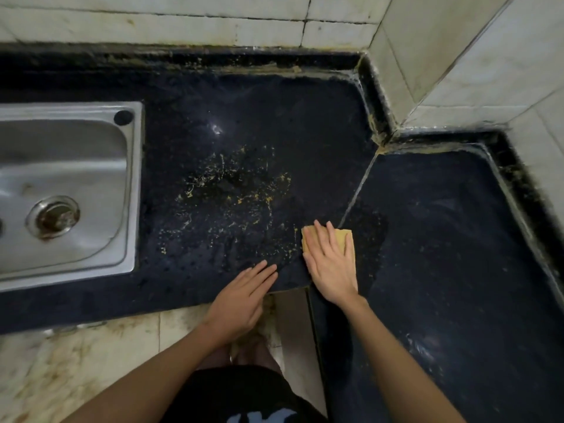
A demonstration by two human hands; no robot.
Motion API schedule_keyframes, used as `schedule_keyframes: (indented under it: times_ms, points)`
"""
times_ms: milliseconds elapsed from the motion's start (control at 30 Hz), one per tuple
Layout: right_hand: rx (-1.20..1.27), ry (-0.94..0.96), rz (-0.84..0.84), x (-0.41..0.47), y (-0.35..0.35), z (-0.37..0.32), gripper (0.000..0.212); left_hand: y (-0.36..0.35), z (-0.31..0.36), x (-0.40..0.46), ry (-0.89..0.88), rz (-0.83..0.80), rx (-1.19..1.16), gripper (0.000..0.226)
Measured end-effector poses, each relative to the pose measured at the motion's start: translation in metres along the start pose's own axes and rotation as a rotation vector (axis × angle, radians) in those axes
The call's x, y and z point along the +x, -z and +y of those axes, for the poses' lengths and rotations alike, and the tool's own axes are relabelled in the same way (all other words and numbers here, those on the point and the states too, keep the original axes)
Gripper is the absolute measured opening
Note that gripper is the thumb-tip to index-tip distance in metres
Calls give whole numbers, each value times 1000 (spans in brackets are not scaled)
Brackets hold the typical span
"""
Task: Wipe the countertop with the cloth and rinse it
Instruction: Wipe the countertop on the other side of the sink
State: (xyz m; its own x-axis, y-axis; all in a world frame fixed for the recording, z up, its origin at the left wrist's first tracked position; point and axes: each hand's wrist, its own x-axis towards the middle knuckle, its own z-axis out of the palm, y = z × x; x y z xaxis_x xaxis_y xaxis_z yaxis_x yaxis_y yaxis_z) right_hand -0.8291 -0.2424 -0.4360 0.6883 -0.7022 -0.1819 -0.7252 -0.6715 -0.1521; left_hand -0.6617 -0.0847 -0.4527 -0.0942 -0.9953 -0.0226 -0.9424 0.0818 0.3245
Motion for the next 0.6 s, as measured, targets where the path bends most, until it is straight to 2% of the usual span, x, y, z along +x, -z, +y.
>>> schedule_keyframes:
  times_ms: [100, 233, 300, 400, 500, 600]
  points:
    - [-6, -1, 23, 30, 11, 29, 55, 1, -1, 0, 14, 6, -15, 52]
    - [21, -232, -7, 68, 22, 46, 51, 3, 1, 0, 26, 19, -25, 50]
    - [8, -162, -10, 55, 16, 25, 51, 4, 2, 0, 35, 30, -33, 50]
    - [-85, 78, 14, 8, 1, -14, 54, 3, 2, 0, 32, 40, -21, 51]
    - [-122, 215, -8, 5, -1, -3, 52, 2, 1, 0, 18, 35, -1, 52]
    - [-115, 84, 8, 36, 10, 32, 54, 3, 1, 0, 25, 31, 8, 52]
